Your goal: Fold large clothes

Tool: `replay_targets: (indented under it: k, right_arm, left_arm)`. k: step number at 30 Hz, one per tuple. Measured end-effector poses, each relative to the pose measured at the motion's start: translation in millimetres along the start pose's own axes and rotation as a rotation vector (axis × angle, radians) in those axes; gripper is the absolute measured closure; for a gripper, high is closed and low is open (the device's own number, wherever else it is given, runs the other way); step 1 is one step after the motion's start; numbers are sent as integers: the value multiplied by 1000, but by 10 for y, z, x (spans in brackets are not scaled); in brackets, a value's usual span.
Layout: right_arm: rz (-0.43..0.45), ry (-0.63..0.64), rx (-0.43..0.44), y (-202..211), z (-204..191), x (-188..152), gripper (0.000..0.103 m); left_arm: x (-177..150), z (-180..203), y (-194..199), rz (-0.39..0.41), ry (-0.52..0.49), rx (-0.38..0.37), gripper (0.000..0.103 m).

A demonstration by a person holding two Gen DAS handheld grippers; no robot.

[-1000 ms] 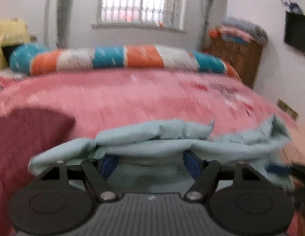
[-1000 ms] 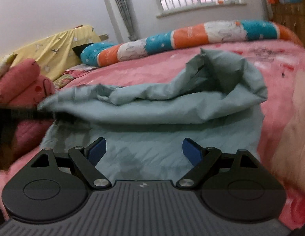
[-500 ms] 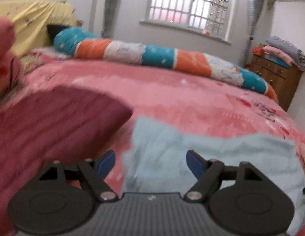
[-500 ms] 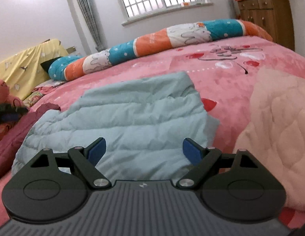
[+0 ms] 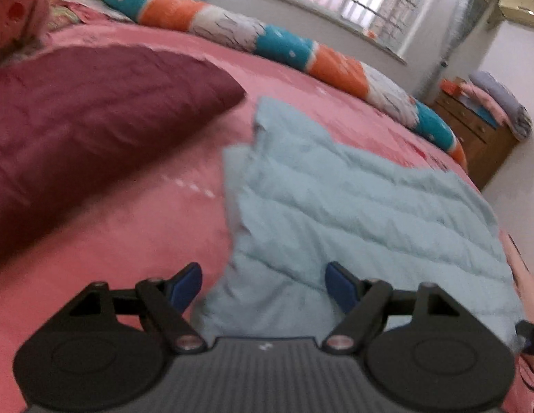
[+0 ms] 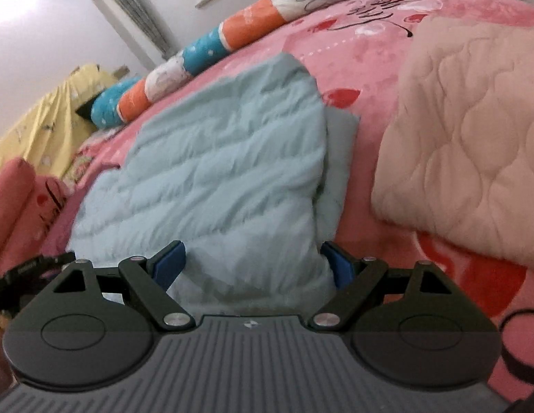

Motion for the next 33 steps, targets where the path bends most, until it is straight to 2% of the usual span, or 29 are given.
replay_targets:
  k: [2, 5, 8, 10, 12, 13, 14, 15, 16, 18, 19, 22, 25, 33]
  right_arm:
    - [-19, -4, 45, 15, -39, -75, 0]
    - [-30, 25, -10, -142, 22, -11, 0]
    - [-38, 32, 16, -195, 2, -19, 0]
    - [-29, 68, 37, -242, -50, -14, 0]
    - [-43, 99, 35, -283, -31, -71, 0]
    - [-42, 117, 24, -312, -46, -86, 9]
    - [-44, 123, 19, -317, -49, -87, 15]
    - [-44, 115, 23, -332, -61, -82, 30]
    - [-46, 92, 28, -334, -62, -81, 41]
    - [-56, 38, 34, -329, -49, -65, 54]
    - [-59, 15, 35, -334, -22, -50, 60]
    - [-74, -40, 50, -273, -10, -90, 70]
    - [-88, -77, 73, -198, -17, -175, 73]
    - [-110, -133, 84, 214, -16, -427, 74]
  left_arm:
    - [-75, 12, -89, -49, 21, -44, 25]
    - [-127, -21, -133, -47, 38, -40, 24]
    - [-148, -31, -165, -51, 62, -45, 25]
    - [-156, -19, -173, -54, 72, -48, 31]
    - [-165, -6, -192, -64, 77, -52, 50]
    - [-177, 11, -190, -71, 67, -48, 54]
    - [-184, 41, -192, -76, 51, -43, 63]
    - [-187, 69, -193, -79, 42, -40, 71]
    - [-190, 100, -187, -80, 40, -37, 75]
    - [-189, 155, -165, -83, 43, -33, 84]
    - [-185, 176, -148, -87, 44, -30, 86]
    - [-180, 218, -71, -101, 46, -29, 89]
    - [-220, 253, 67, -120, 36, -36, 89]
    - [-516, 324, 567, -184, 45, -59, 90]
Point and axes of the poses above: each gripper's, at about its wrist camera, not at the fingertips, and y roughly against the way its jaws point, z to its right, x to its top, the point moved 5 cm from there along -y, roughly the way its jaws point, and after that the axes turned 11 degrees about -x, right-handed, at the moved point
